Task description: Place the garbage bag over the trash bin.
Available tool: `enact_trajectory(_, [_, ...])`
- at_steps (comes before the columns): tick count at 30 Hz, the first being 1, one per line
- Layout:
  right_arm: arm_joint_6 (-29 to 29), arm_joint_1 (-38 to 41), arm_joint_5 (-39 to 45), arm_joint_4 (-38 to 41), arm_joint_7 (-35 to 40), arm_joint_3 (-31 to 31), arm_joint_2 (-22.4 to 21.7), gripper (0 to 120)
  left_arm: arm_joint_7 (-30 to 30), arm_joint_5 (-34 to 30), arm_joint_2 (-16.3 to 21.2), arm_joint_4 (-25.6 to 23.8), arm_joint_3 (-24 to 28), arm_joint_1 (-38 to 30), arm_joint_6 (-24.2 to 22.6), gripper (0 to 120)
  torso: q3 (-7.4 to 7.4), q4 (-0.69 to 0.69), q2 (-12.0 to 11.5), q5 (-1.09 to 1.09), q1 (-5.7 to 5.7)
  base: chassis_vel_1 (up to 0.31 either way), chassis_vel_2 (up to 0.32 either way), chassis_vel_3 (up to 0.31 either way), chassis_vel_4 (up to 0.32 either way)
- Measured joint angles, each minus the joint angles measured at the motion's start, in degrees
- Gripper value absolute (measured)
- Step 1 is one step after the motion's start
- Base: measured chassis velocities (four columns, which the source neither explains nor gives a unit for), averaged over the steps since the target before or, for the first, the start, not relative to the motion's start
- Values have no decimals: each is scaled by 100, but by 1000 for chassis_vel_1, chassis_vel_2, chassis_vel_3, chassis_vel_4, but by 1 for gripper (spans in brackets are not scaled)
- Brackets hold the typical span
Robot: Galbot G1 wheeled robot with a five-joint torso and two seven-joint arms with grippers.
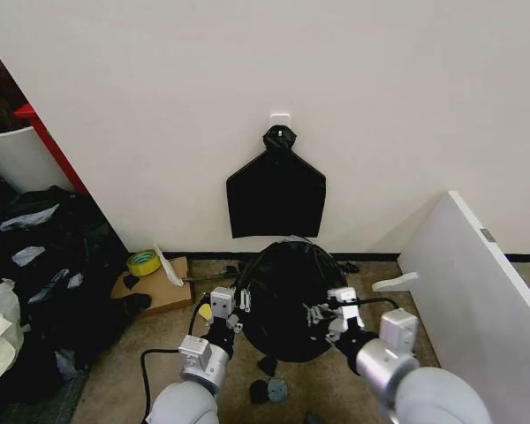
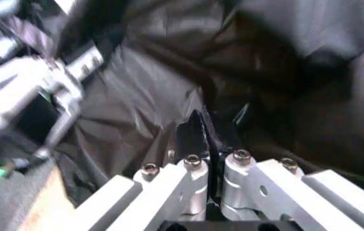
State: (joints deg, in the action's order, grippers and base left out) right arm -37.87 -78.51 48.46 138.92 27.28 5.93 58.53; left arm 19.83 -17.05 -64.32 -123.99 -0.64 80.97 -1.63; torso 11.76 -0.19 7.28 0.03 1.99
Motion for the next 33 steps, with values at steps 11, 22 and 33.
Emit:
enact_trajectory(11, [-275, 671, -344, -767, 398, -637, 313, 0, -57, 393, 32, 34, 96, 46, 87, 4, 0, 1, 0, 0, 0, 0, 0, 0, 0])
enact_trajectory(22, [-422, 1126, -754, -1616, 785, -1206, 639, 0, -165, 600, 98, -91, 98, 189, 173, 4, -1, 1, 0, 1, 0, 0, 0, 0, 0])
enact_trajectory(33, [-413, 1644, -844, -2249, 815, -1432, 906, 0, -259, 755, 109, -208, 106, 398, 225, 4, 0, 1, 0, 0, 0, 0, 0, 0, 0])
